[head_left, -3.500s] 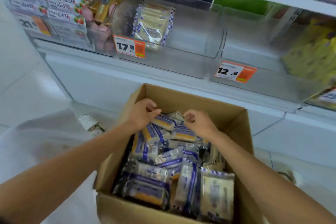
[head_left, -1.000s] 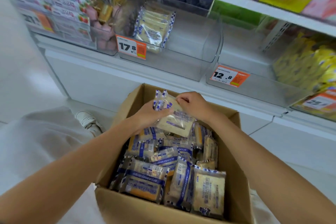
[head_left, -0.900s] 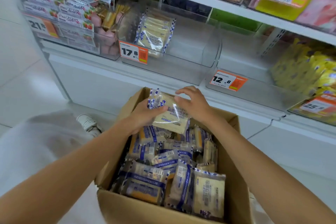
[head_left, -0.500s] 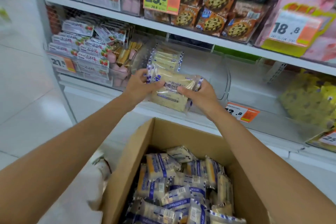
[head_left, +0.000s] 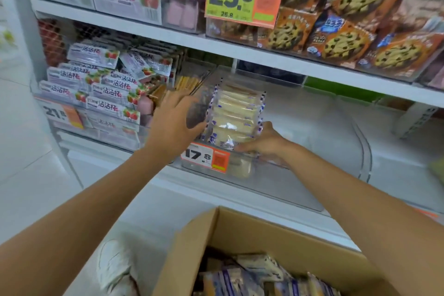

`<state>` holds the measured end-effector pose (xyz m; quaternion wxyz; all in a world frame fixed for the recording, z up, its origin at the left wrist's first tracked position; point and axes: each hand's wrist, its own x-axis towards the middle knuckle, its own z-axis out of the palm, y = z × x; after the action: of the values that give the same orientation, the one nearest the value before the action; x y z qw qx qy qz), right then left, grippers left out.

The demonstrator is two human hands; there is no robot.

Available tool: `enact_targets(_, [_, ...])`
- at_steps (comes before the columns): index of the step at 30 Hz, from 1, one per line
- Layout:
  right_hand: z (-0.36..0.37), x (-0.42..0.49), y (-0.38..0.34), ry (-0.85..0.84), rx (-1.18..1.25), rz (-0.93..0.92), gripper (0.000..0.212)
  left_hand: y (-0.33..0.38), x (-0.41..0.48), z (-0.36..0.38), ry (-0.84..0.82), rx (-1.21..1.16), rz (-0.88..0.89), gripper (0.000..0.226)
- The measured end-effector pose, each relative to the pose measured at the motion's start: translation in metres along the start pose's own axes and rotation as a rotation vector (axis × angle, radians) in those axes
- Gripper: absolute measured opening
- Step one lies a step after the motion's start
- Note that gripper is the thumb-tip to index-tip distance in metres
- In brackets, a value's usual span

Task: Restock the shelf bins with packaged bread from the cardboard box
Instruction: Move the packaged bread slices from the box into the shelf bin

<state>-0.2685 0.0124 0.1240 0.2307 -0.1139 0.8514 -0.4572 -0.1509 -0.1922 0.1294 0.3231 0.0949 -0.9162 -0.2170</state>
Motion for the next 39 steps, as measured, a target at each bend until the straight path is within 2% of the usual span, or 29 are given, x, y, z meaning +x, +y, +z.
enact_targets(2, [0.004,0.009,0.0,0.069,-0.049,-0.077,0.095,-0.004,-0.004,0.003,0.024,-0.035,-0.013,0.045])
enact_targets(5, [0.007,0.016,-0.005,0.237,-0.097,-0.194,0.083,-0.005,-0.004,0.005,0.034,-0.041,-0.012,0.04])
enact_targets(11, [0.013,0.009,-0.008,0.243,-0.202,-0.279,0.107,0.001,-0.005,0.003,0.036,-0.067,-0.046,0.033])
enact_targets(16, [0.012,0.006,-0.013,0.268,-0.767,-0.518,0.092,0.002,-0.006,0.001,0.025,-0.081,-0.045,0.03])
enact_targets(18, [0.013,0.006,-0.015,0.17,-0.932,-0.605,0.087,0.003,-0.006,0.001,0.013,-0.092,-0.052,0.029])
enact_targets(21, [0.013,0.009,-0.013,0.059,-1.083,-0.618,0.089,0.001,-0.006,0.001,0.003,-0.111,-0.04,0.028])
enact_targets(23, [0.012,0.014,-0.014,0.101,-1.148,-0.653,0.092,-0.002,-0.006,0.002,0.006,-0.118,-0.04,0.027])
enact_targets(26, [0.015,0.022,-0.021,0.265,-1.262,-0.768,0.097,-0.005,-0.006,0.005,0.021,-0.117,-0.041,0.027])
enact_targets(31, [0.022,0.026,-0.021,0.306,-1.289,-0.784,0.1,-0.006,-0.007,0.006,0.041,-0.111,-0.042,0.026])
enact_targets(39, [0.015,0.024,-0.017,0.207,-1.207,-0.747,0.102,-0.003,-0.009,0.003,0.067,-0.061,-0.019,0.023])
